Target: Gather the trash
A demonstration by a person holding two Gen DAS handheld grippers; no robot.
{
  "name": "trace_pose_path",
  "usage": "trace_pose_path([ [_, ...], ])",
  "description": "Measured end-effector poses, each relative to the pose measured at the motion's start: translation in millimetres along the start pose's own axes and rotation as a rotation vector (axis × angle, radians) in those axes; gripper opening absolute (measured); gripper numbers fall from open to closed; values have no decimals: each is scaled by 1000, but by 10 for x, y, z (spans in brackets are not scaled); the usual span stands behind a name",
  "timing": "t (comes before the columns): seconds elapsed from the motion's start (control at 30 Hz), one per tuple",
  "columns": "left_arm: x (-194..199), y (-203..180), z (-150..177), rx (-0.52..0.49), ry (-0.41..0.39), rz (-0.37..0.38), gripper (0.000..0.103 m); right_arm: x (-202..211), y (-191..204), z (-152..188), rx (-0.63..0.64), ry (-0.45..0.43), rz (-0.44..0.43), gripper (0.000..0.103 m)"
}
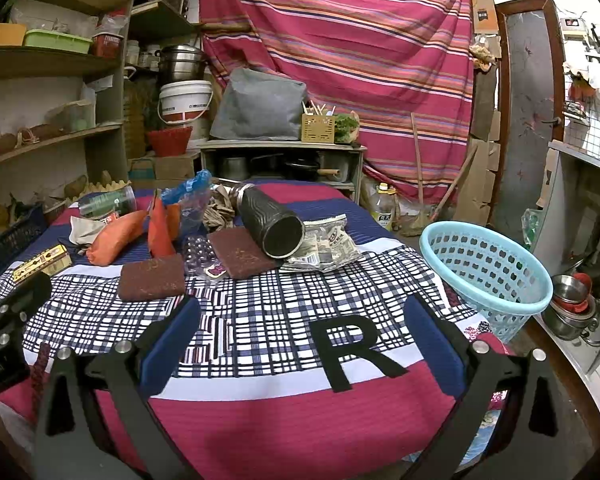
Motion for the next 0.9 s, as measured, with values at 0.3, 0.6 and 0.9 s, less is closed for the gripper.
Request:
trace_pose_path([
  [0.3,21,8,-4,-1,0,0,98,3,-2,-2,1,1,0,99],
  [0.6,22,-17,2,-1,0,2,98,0,-2,1,-1,1,1,99],
  [0.9,-19,-114,-18,1,4,6,98,14,-13,-12,-1,2,-4,99],
])
Point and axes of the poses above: each gripper's, at about its wrist camera, not at the fingertips, and x roughly against the way its jaws point, y to its left, z to its underside, the point moved 4 cm from there along -x, roughly the way its jaws point, and after that the axes turned 14 degrees about -x, right-handed, at the moved point
